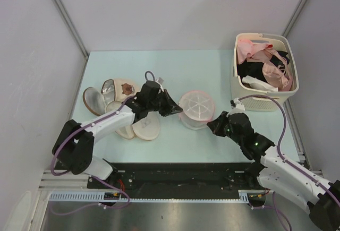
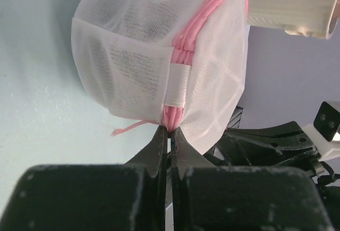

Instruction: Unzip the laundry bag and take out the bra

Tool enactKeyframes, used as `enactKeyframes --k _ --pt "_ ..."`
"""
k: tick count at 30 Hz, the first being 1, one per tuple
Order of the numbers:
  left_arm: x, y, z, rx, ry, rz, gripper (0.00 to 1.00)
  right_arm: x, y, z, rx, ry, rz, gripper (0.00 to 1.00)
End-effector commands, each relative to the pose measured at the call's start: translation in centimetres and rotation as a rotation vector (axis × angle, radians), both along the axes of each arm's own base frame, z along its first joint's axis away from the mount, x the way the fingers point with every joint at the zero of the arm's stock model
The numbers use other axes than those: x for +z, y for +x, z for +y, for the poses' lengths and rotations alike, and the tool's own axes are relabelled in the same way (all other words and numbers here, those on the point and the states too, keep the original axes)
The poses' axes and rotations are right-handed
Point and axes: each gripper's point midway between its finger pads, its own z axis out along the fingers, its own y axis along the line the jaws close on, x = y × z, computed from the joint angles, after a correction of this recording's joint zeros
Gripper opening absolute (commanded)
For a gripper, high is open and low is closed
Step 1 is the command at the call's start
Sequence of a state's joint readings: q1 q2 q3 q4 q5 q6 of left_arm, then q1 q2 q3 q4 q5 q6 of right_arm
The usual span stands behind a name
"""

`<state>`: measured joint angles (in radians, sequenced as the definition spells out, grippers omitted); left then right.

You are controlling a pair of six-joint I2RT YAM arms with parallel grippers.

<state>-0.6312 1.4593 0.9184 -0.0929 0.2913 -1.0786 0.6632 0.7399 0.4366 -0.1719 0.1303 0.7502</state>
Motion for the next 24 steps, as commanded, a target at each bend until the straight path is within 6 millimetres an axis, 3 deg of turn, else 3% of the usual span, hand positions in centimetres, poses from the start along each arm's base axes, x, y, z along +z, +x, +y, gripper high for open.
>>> enactKeyframes --k 1,2,3,5,6,8,9,12,14,15,16,18,20,24 --pt "1.1 1.4 -1.3 -0.098 0.016 -0.06 0.0 -0.5 -1.1 2.0 0.08 0.003 0.017 0.0" --pt "0.7 1.5 -1.4 -0.108 0.028 -0.044 0.03 -0.7 -1.6 3.0 0.105 -0.001 0.023 0.0" --pt "0.9 1.9 -1.9 -0.122 0.034 -0.046 0.25 -0.8 -1.7 3.3 0.103 0.003 0.028 0.0" --pt "0.7 1.7 -1.5 -0.147 0.081 -0.044 0.51 -0.8 -1.9 4.2 0.095 0.028 0.044 0.0" --pt "2.1 2.0 -1.3 -0.144 0.083 -0.079 0.75 -0.9 -2.1 4.5 0.096 0.034 0.049 0.0" --pt "2.7 1.9 -0.2 -0.127 0.138 -0.112 0.99 -0.6 -2.1 4.9 0.082 0.053 0.047 0.0" --pt "4.7 1.8 0.4 -0.113 0.137 -0.155 1.0 -0.6 -2.1 5.0 0.08 0.054 0.045 0.0" --pt "6.4 0.9 2.7 -0.067 0.189 -0.208 1.0 -0.4 -1.8 5.0 0.06 0.067 0.04 0.0" --pt "5.9 -0.8 3.5 -0.044 0.154 -0.182 1.0 -0.3 -1.6 5.1 0.054 0.074 0.036 0.0" --pt "7.1 -1.3 3.0 -0.048 0.096 -0.214 1.0 -0.3 -1.5 5.2 0.053 0.076 0.034 0.0" --pt "6.1 -2.1 2.7 -0.064 0.077 -0.186 0.99 -0.2 -1.5 5.2 0.05 0.079 0.034 0.0" --pt "6.6 -3.2 0.8 -0.083 0.014 -0.194 0.99 -0.5 -1.4 5.2 0.047 0.074 0.039 0.0" --pt "5.7 -4.5 -1.0 -0.117 -0.007 -0.157 0.99 -0.8 -1.4 5.4 0.053 0.069 0.044 0.0" --pt "3.3 -5.0 -3.8 -0.109 -0.025 -0.071 0.98 -1.1 -1.5 5.3 0.053 0.062 0.056 0.0"
